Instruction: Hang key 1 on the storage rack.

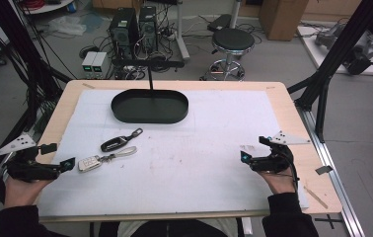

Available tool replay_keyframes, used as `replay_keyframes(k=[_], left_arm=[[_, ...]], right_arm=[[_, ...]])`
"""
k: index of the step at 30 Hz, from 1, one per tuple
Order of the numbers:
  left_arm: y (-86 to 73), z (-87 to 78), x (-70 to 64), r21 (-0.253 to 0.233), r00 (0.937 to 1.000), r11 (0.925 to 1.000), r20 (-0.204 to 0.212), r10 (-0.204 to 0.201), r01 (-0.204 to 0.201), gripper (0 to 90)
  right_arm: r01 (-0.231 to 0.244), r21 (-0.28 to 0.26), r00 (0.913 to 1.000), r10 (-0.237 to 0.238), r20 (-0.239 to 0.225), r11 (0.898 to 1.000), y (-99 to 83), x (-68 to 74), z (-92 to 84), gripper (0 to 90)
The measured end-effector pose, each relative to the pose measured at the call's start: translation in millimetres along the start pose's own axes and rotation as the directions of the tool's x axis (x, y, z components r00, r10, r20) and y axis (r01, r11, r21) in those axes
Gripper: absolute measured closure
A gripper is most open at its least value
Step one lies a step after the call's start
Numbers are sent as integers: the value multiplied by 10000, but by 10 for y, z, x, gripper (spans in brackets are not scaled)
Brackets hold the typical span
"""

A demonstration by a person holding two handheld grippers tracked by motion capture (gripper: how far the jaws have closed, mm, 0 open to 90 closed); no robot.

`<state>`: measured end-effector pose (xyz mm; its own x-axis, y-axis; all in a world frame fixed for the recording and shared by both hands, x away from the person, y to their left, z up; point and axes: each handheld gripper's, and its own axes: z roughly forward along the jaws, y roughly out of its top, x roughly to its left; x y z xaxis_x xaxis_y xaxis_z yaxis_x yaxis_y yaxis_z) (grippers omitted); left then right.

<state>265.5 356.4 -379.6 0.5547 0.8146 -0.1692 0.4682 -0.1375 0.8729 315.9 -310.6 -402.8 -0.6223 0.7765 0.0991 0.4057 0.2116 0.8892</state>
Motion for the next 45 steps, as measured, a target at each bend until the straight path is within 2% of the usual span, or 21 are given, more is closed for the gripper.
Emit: replay_keyframes(k=[12, 18, 25, 28, 29, 30, 31, 34, 35, 38, 39, 42, 45], left_arm=[[-7, 44, 40, 66, 9999, 10000, -131, -37, 38, 17], [15, 133, 59, 405, 9998, 9991, -133, 140, -135, 17], [25, 198, 101, 543, 9997, 9984, -149, 181, -173, 17], [31, 241, 86, 696, 9991, 9968, -167, 403, -390, 17], [29, 288, 67, 939, 9974, 9933, -207, 697, -674, 17], [29, 288, 67, 939, 9974, 9933, -207, 697, -674, 17], [23, 339, 59, 1194, 9967, 9897, -110, 803, -784, 17], [29, 403, 42, 1432, 9958, 9854, 91, 916, -920, 17], [29, 403, 42, 1432, 9958, 9854, 91, 916, -920, 17], [78, 479, -2, 1705, 9923, 9775, 263, 1214, -1241, 17], [78, 479, -2, 1705, 9923, 9775, 263, 1214, -1241, 17], [154, 552, -53, 1929, 9873, 9684, 437, 1526, -1582, 17], [185, 589, -75, 1972, 9851, 9654, 528, 1635, -1708, 17]], right_arm=[[8, 74, 10000, -7, -53, 10000, -9, 8, 16, 8], [66, 198, 10000, -65, -5, 9998, -12, 21, 42, 8], [141, 250, 9999, -140, -69, 9996, -6, 72, 76, 7], [196, 324, 9998, -194, -80, 9993, -6, 88, 93, 7], [207, 373, 9998, -204, -66, 9991, -9, 87, 100, 7], [217, 413, 9998, -214, -61, 9989, -12, 85, 105, 8], [203, 418, 9998, -201, -57, 9989, -14, 83, 109, 8], [143, 459, 9999, -142, -27, 9988, -17, 81, 115, 7], [179, 461, 9998, -178, -28, 9988, -18, 77, 118, 8], [139, 509, 9999, -139, -10, 9986, -20, 83, 124, 8], [209, 501, 9998, -208, -20, 9985, -21, 80, 126, 7], [213, 505, 9998, -212, -18, 9985, -20, 80, 125, 8], [200, 557, 9998, -202, 33, 9982, -25, 80, 121, 8]])
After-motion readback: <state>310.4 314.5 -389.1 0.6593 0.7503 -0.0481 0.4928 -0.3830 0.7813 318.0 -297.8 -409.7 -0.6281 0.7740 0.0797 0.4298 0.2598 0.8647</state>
